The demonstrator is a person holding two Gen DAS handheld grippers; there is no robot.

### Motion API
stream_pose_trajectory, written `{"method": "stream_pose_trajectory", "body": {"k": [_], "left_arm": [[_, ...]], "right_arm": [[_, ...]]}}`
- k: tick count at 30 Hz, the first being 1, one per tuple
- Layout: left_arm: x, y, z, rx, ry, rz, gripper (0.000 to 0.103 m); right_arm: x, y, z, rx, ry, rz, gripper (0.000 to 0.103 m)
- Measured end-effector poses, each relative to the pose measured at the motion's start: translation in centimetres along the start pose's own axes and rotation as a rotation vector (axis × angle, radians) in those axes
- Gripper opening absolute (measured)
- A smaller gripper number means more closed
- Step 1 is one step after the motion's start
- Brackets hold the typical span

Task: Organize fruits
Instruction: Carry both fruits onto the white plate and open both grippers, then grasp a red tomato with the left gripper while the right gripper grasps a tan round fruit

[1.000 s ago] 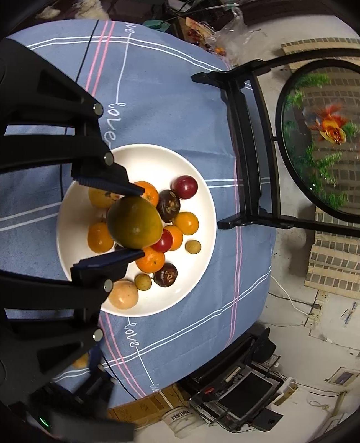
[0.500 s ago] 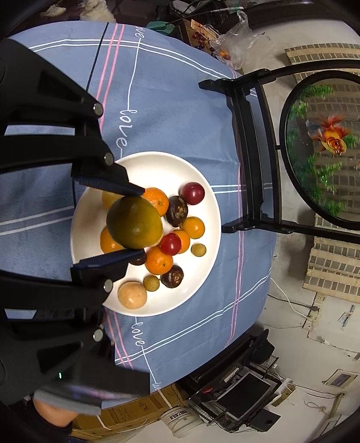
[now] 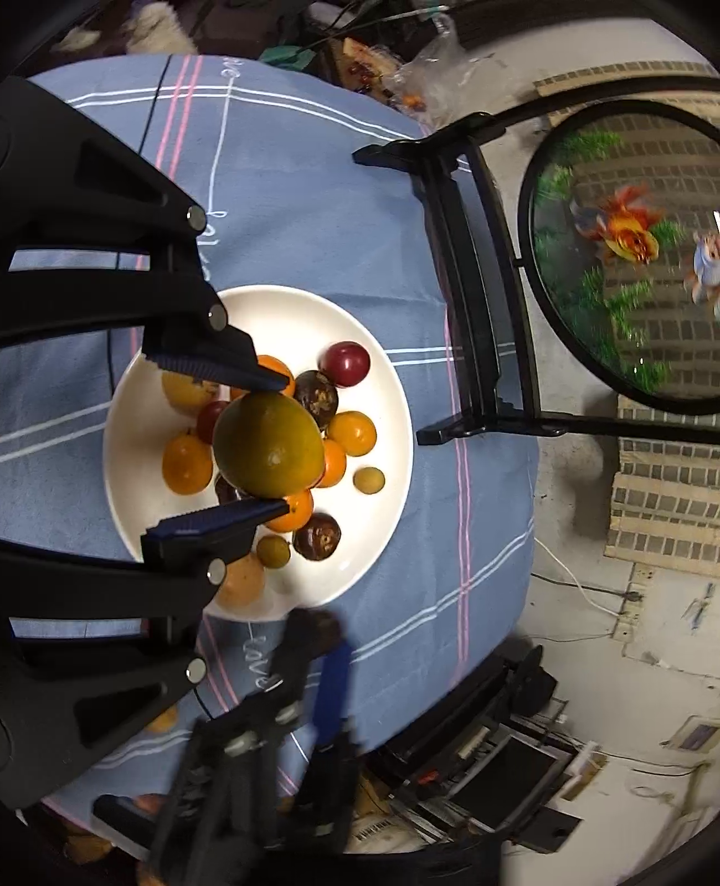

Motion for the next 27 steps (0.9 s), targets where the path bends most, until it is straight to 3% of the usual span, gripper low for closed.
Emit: {"method": "stream_pose_trajectory", "body": {"k": [6,7,8,10,15,17,18,19,27], "left_arm": [[-0.1,0.1,-2.6,-0.039,0.006,0.007,0.040],[-0.1,0.2,-2.9,-0.038,0.011,0.005,0.043],[-0.2,0.3,-3.1,-0.039,0.016,0.003,0.056],[-0.5,0.5,-3.3,-0.032,0.029,0.009,0.064],[-0.9,0.2,-3.9,-0.046,0.037,0.011,0.064],[-0.9,0.0,-4.1,-0.055,0.040,0.013,0.064],[-0.9,0.0,-4.1,-0.056,0.038,0.014,0.064],[-0.8,-0.1,-4.0,-0.055,0.037,0.014,0.064],[-0.4,0.0,-2.3,-0.034,0.040,0.015,0.064]], "right_arm": [[1.3,1.6,-4.6,-0.033,-0.032,-0.024,0.033],[1.4,1.4,-5.3,-0.047,-0.038,-0.031,0.033],[1.7,1.3,-5.9,-0.064,-0.043,-0.041,0.033],[2.0,0.9,-7.0,-0.096,-0.037,-0.053,0.034],[2.2,0.8,-7.9,-0.117,-0.009,-0.075,0.035],[2.1,0.8,-8.1,-0.127,-0.006,-0.080,0.049],[2.3,1.0,-8.1,-0.123,-0.026,-0.084,0.068],[2.3,1.1,-8.0,-0.110,-0.031,-0.085,0.073],[1.9,1.5,-4.6,-0.043,-0.016,-0.105,0.073]]}}
Point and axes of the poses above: each gripper's, at about its wrist camera, not at the fingertips, and z roughly against the way its jaws point, x to its right, y to its top, the point moved 10 cm from there along -z, roughly the way its jaws point, and after that the axes turned 6 degrees about -z, right-handed, at the moved point
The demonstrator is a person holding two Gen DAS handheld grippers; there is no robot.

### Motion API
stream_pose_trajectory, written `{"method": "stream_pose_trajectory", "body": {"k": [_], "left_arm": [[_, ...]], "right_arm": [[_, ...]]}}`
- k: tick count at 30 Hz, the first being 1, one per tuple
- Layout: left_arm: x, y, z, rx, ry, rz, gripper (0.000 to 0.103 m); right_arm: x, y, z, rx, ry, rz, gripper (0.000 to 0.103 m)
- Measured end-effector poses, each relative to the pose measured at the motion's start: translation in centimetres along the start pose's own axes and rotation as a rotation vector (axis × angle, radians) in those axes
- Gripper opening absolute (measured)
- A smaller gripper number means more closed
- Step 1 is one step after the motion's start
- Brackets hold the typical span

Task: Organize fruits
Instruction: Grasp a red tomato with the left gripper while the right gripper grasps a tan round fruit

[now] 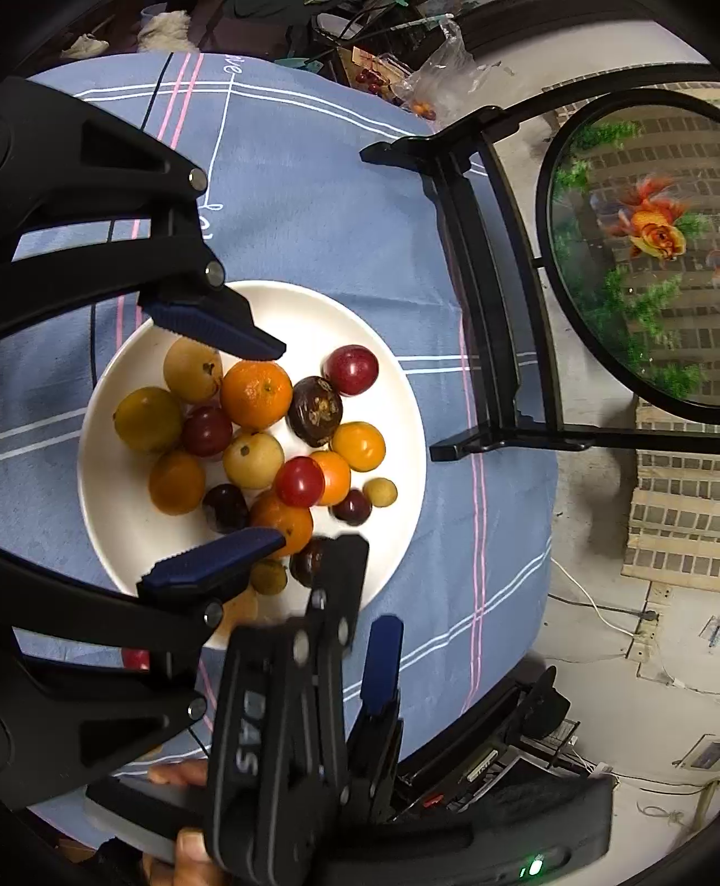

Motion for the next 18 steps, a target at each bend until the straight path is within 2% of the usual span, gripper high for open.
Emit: {"method": "stream_pose_trajectory", "body": {"k": [5,10,14,18], "left_arm": [[1.3,0.0,1.9,0.026,-0.008,-0.022,0.064],[3.3,-0.5,3.5,0.036,-0.019,-0.054,0.064],[4.2,-1.9,4.6,0.034,-0.030,-0.056,0.064],[5.2,-5.2,4.8,-0.016,-0.077,-0.026,0.064]], "right_arm": [[0.9,-0.9,4.0,0.051,0.009,-0.023,0.073],[3.1,-3.5,8.2,0.082,-0.021,-0.034,0.072],[5.8,-8.4,11.7,0.093,-0.087,-0.018,0.073],[8.1,-15.8,12.2,0.019,-0.176,0.040,0.073]]}}
Point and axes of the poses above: each gripper's, at about its wrist camera, not at the fingertips, and z roughly against the way its jaws point, x to its right, y to its top, the point moved 10 cm from there along -z, roughly the way its jaws point, and after that the axes turned 6 degrees about -z, right-handed, at the moved point
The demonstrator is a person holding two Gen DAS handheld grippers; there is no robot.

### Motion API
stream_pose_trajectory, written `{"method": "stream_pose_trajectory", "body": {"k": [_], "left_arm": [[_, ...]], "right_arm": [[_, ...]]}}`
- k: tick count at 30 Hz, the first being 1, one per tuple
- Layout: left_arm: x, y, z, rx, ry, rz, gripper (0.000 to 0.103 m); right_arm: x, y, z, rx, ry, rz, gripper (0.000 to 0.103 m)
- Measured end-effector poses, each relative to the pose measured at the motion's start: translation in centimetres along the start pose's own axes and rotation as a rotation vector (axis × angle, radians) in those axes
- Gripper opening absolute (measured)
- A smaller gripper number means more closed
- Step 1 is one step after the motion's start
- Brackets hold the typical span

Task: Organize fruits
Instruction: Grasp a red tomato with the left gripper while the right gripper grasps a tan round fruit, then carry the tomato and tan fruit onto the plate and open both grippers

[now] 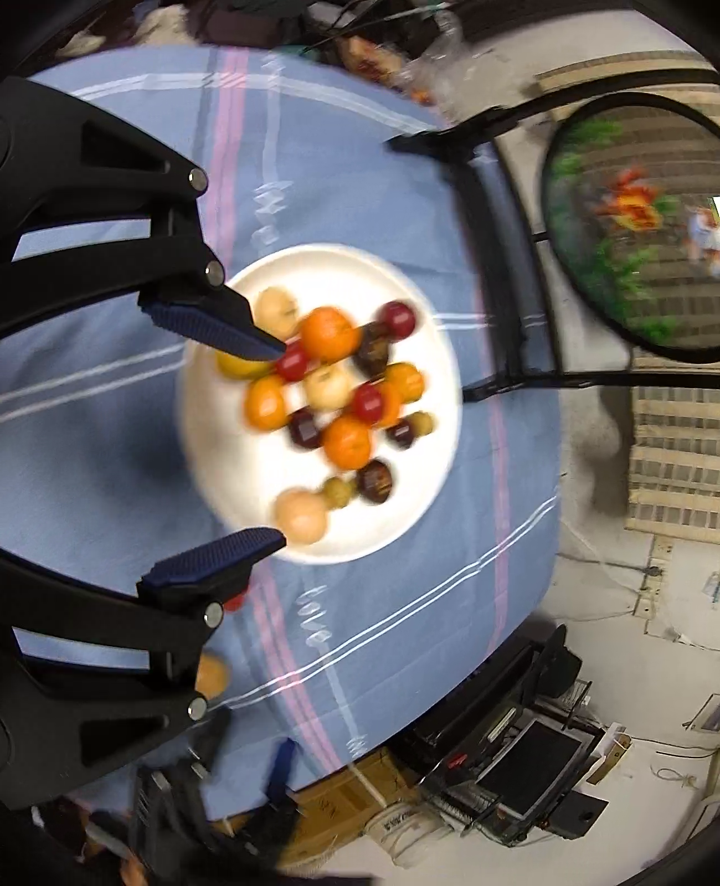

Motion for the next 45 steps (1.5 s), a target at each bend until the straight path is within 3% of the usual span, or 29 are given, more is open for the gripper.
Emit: {"method": "stream_pose_trajectory", "body": {"k": [3,7,8,9,10,12,21,23,27,33,37,45], "left_arm": [[1.4,-3.1,-0.6,-0.057,-0.032,0.009,0.064],[4.8,-6.2,-2.0,-0.131,-0.084,-0.017,0.064],[5.8,-6.5,-2.2,-0.137,-0.090,-0.034,0.064],[6.7,-6.8,-2.5,-0.139,-0.096,-0.049,0.064],[7.9,-6.8,-2.8,-0.141,-0.105,-0.059,0.064],[9.4,-6.5,-3.6,-0.133,-0.108,-0.065,0.064],[11.1,-4.0,-9.9,-0.140,0.003,-0.036,0.063],[11.0,-4.3,-11.5,-0.179,0.027,-0.046,0.043],[11.1,-3.9,-10.0,-0.158,0.009,-0.062,0.042],[8.6,-1.1,-3.1,-0.032,0.007,-0.040,0.042],[4.4,1.1,0.2,0.021,0.082,-0.007,0.042],[-2.8,2.7,-0.6,-0.001,0.190,0.070,0.042]], "right_arm": [[0.5,-4.7,-2.0,-0.091,-0.075,0.061,0.073],[0.2,-6.0,-4.5,-0.088,-0.131,0.134,0.071],[0.2,-6.2,-5.1,-0.112,-0.127,0.128,0.064],[0.1,-6.1,-5.4,-0.121,-0.104,0.112,0.046],[0.6,-5.8,-5.3,-0.115,-0.111,0.096,0.043],[1.0,-5.3,-4.5,-0.111,-0.044,0.040,0.043],[3.7,-4.3,-1.1,-0.070,0.045,-0.089,0.043],[3.8,-4.2,-1.1,-0.071,0.054,-0.086,0.043],[4.0,-4.2,-0.4,-0.060,0.078,-0.085,0.043],[1.0,-0.8,1.1,0.003,0.134,-0.036,0.043],[-3.2,3.5,1.9,0.066,0.195,0.024,0.043],[-8.8,11.0,-1.2,0.106,0.260,0.049,0.043]]}}
Point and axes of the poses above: each gripper's, at about its wrist camera, not at the fingertips, and z roughly against the way its jaws point, x to its right, y to its top, the point moved 10 cm from there along -z, roughly the way its jaws point, and after that the axes turned 6 degrees about -z, right-handed, at the moved point
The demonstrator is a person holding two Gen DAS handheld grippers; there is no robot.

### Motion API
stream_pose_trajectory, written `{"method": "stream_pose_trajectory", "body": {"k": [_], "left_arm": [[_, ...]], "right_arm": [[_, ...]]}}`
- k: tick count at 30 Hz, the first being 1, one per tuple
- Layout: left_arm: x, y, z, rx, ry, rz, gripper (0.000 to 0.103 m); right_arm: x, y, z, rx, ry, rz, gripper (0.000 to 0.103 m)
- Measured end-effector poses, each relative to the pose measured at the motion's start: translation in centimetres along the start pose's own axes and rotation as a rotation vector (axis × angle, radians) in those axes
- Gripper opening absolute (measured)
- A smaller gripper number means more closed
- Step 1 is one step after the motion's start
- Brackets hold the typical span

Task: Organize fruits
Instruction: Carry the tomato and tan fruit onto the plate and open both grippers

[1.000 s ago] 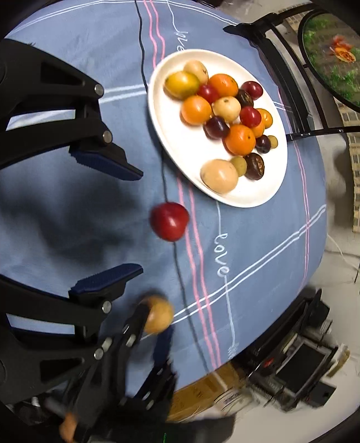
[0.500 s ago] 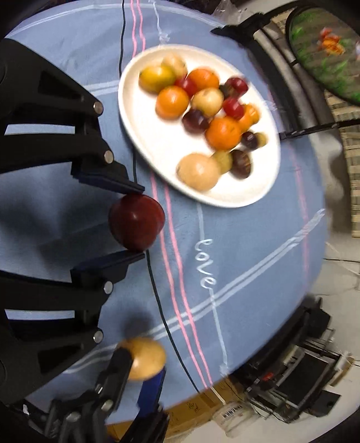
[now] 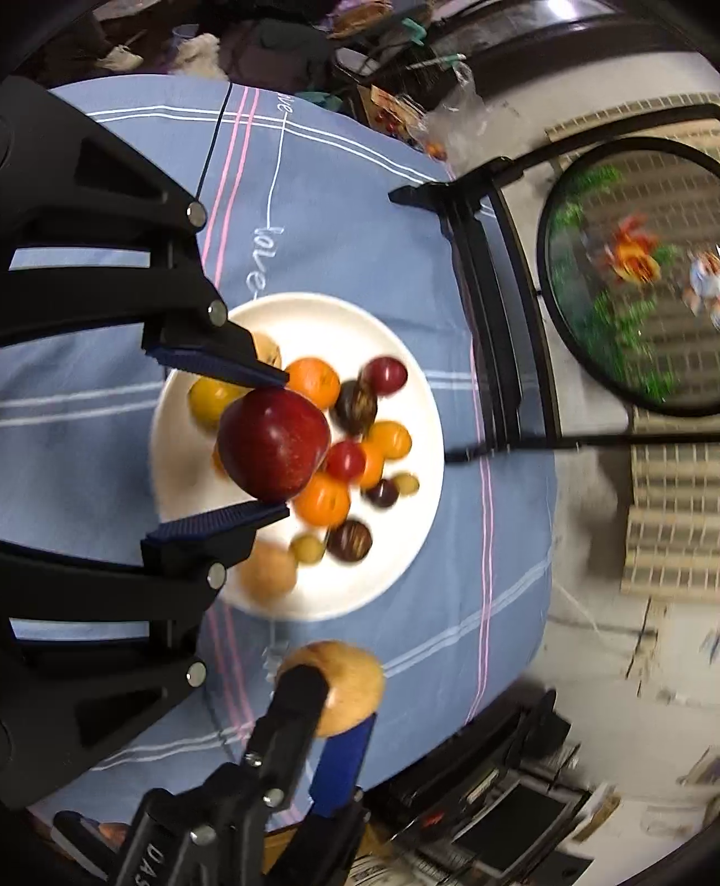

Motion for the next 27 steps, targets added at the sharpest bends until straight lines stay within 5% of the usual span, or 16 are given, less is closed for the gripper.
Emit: {"method": "stream_pose_trajectory", "body": {"k": [14,17,19,27], "left_arm": [[-1.4,0.4,-6.1,-0.079,-0.001,-0.001,0.044],[-2.1,0.6,-6.3,-0.066,0.010,0.008,0.066],[-2.4,0.9,-6.2,-0.054,0.004,0.020,0.070],[-3.1,1.7,-4.3,-0.023,0.004,0.048,0.075]], "right_arm": [[2.0,2.2,-10.1,-0.141,-0.038,-0.109,0.045],[2.0,1.8,-11.1,-0.186,-0.029,-0.117,0.053],[1.9,2.2,-10.9,-0.160,-0.039,-0.109,0.071],[0.9,5.3,-7.0,-0.058,0.021,-0.150,0.071]]}}
Point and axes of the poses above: each gripper's, at about its wrist camera, not at the fingertips, and z roughly against the way its jaws point, x to its right, y to its top, the point moved 10 cm from there along -z, roughly the way its jaws point, and after that the axes turned 6 degrees about -z, right-handed, at the moved point
